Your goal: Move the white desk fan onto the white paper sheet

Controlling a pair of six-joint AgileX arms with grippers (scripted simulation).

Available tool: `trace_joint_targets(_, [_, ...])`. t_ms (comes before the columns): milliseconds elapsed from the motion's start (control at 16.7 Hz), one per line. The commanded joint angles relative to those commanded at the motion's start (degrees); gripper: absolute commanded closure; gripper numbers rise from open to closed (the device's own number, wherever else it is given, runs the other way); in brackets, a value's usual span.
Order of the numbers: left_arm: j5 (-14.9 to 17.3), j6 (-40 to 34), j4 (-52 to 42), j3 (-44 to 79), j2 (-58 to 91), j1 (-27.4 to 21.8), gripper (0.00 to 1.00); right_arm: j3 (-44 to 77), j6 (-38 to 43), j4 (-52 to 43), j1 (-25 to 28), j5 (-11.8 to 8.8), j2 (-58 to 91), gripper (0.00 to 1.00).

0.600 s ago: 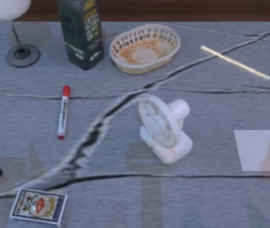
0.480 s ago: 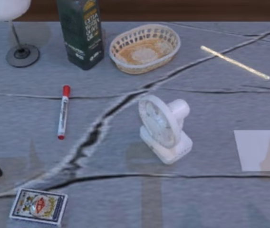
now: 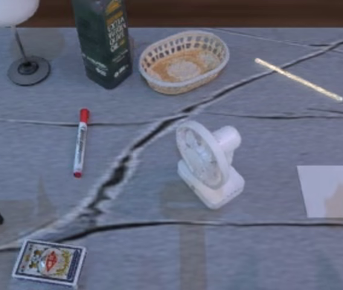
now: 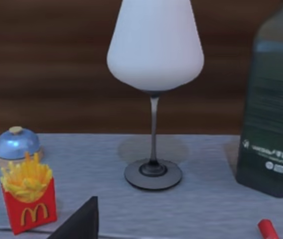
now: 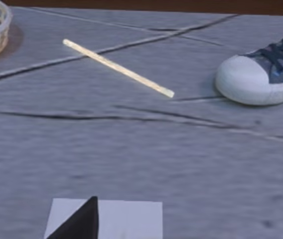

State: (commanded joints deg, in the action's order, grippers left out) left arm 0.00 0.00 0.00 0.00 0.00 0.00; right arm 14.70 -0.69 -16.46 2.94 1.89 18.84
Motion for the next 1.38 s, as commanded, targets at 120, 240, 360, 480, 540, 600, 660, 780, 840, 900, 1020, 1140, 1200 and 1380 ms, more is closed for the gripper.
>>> trace_joint_targets(120, [0.0,0.0,0.0,0.0,0.0,0.0,0.0,7.98,0.14,-7.02,1.61,0.63,8.61,0.0])
trace_joint_targets(240, [0.0,0.0,0.0,0.0,0.0,0.0,0.0,17.54,0.5,-14.44,3.63,1.13,18.08,0.0])
trace_joint_targets(360, [0.0,0.0,0.0,0.0,0.0,0.0,0.0,28.31,1.04,-21.99,6.05,1.44,28.15,0.0])
trace_joint_targets(480, [0.0,0.0,0.0,0.0,0.0,0.0,0.0,40.09,1.68,-29.52,8.91,1.51,38.68,0.0])
trace_joint_targets(540, [0.0,0.0,0.0,0.0,0.0,0.0,0.0,46.19,2.0,-33.24,10.48,1.47,44.05,0.0])
trace_joint_targets(600, [0.0,0.0,0.0,0.0,0.0,0.0,0.0,52.36,2.32,-36.91,12.13,1.38,49.45,0.0])
trace_joint_targets(660, [0.0,0.0,0.0,0.0,0.0,0.0,0.0,58.58,2.62,-40.54,13.86,1.25,54.86,0.0])
trace_joint_targets(780, [0.0,0.0,0.0,0.0,0.0,0.0,0.0,70.85,3.13,-47.58,17.53,0.87,65.62,0.0])
trace_joint_targets(840, [0.0,0.0,0.0,0.0,0.0,0.0,0.0,76.83,3.35,-50.99,19.41,0.65,70.91,0.0])
trace_joint_targets(900, [0.0,0.0,0.0,0.0,0.0,0.0,0.0,82.67,3.53,-54.31,21.29,0.41,76.1,0.0])
trace_joint_targets(1020, [0.0,0.0,0.0,0.0,0.0,0.0,0.0,93.66,3.79,-60.52,24.99,-0.07,86.05,0.0])
trace_joint_targets(1140, [0.0,0.0,0.0,0.0,0.0,0.0,0.0,103.5,3.96,-66.07,28.43,-0.54,95.14,0.0])
trace_joint_targets(1200, [0.0,0.0,0.0,0.0,0.0,0.0,0.0,107.93,4.01,-68.56,30.02,-0.76,99.31,0.0])
trace_joint_targets(1380, [0.0,0.0,0.0,0.0,0.0,0.0,0.0,118.54,4.1,-74.55,33.96,-1.32,109.51,0.0])
